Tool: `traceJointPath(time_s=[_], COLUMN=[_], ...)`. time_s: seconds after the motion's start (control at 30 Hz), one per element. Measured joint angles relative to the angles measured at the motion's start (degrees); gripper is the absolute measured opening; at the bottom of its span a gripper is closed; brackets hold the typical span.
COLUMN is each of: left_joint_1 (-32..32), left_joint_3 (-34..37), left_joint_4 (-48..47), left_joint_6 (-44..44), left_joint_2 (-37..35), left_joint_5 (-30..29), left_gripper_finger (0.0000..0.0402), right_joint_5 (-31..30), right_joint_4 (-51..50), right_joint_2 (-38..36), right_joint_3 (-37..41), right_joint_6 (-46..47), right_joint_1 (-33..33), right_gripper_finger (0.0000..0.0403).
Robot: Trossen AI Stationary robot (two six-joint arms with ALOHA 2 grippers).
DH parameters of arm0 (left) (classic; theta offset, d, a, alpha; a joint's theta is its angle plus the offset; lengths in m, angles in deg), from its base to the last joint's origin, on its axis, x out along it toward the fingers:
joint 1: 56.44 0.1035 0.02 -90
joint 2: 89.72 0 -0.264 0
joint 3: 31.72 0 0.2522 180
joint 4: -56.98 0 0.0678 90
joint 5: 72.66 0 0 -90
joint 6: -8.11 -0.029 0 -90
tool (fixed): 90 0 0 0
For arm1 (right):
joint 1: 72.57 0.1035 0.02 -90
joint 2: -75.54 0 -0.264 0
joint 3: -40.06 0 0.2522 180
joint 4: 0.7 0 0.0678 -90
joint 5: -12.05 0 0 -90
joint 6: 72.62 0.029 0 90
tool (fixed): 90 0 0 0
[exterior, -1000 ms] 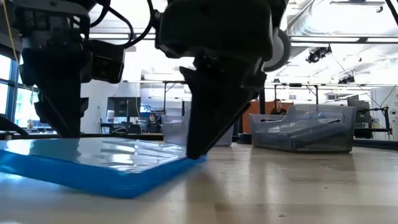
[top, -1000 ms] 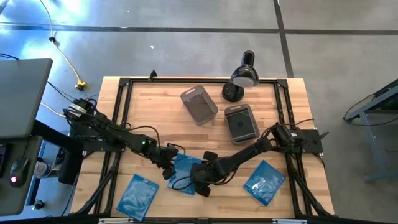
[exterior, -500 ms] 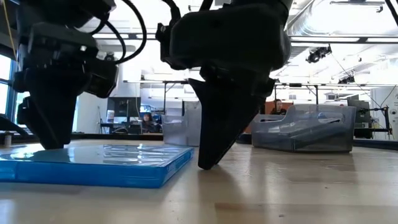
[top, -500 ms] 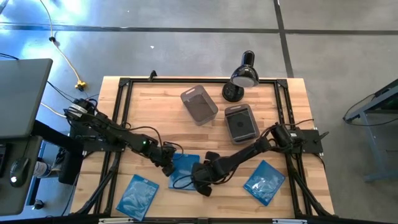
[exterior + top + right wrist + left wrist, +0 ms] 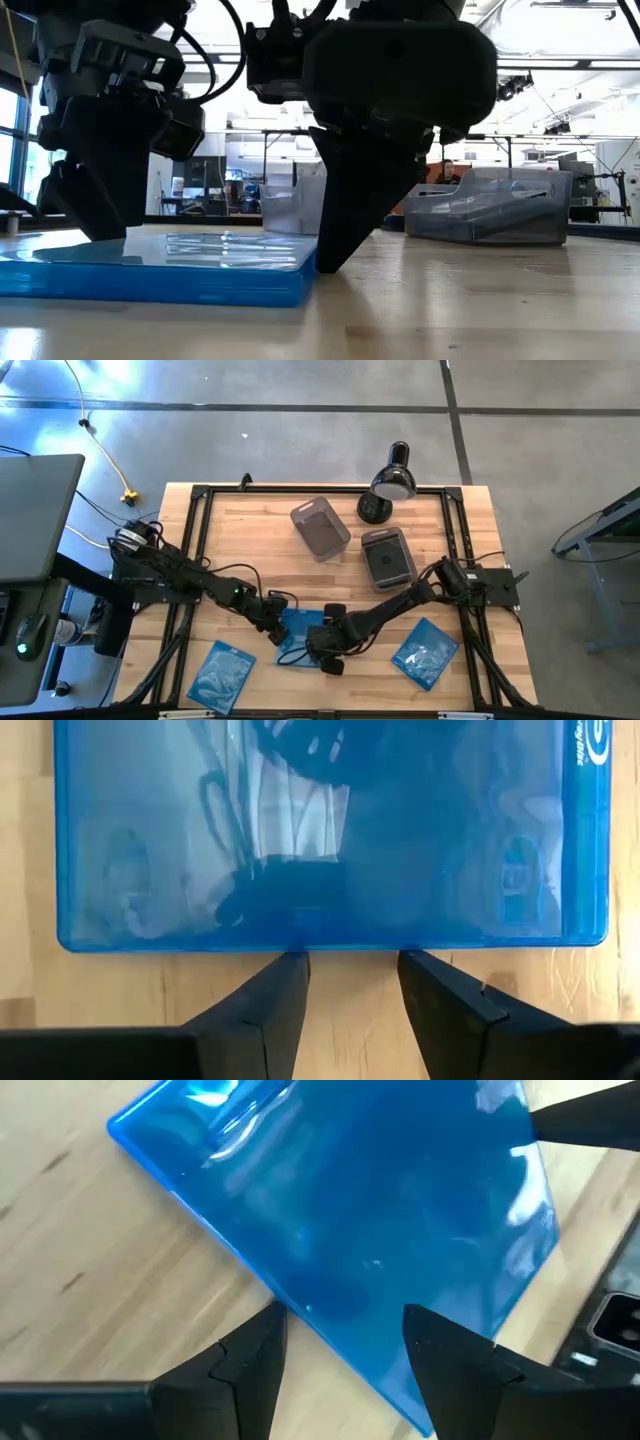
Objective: Pick & place jewel cases by type
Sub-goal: Put the top blue CD case into the left black bin
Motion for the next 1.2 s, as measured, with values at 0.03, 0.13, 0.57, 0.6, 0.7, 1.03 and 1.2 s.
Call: traceJointPath(time_s=[0.03,0.13,0.57,0.6,0.7,1.03,1.2], left_joint_1=[0.0,0.0,-0.1,-0.1,-0.1,0.1,0.0], left_joint_3=[0.2,0.2,-2.9,-3.6,-5.5,-8.8,-8.7], left_joint_4=[0.5,1.0,-5.3,-6.6,-9.0,-8.1,-10.0], left_joint_6=[0.0,-0.3,-7.1,-7.7,-9.8,-13.9,-14.6], left_joint_2=[0.0,0.0,-4.0,-4.1,-4.1,-4.2,-4.1], left_joint_5=[0.3,0.2,-0.7,-1.1,-1.6,-4.4,-4.2], left_gripper_finger=[0.0197,0.0197,0.0197,0.0197,0.0197,0.0197,0.0196], right_joint_5=[-0.1,0.1,-4.8,-4.9,-5.2,-11.6,-12.9], right_joint_4=[0.2,0.5,0.6,0.6,0.6,3.1,3.4], right_joint_2=[0.0,0.0,0.1,0.1,0.1,-1.3,-1.5], right_joint_3=[0.0,0.1,0.1,0.1,0.1,-0.1,-0.2], right_joint_6=[-0.5,-1.3,-1.8,-1.7,-1.5,-3.0,-3.3], right_joint_1=[0.0,-0.4,0.6,0.7,0.8,0.5,0.6], right_gripper_finger=[0.0158,0.0158,0.0158,0.0158,0.0158,0.0158,0.0156])
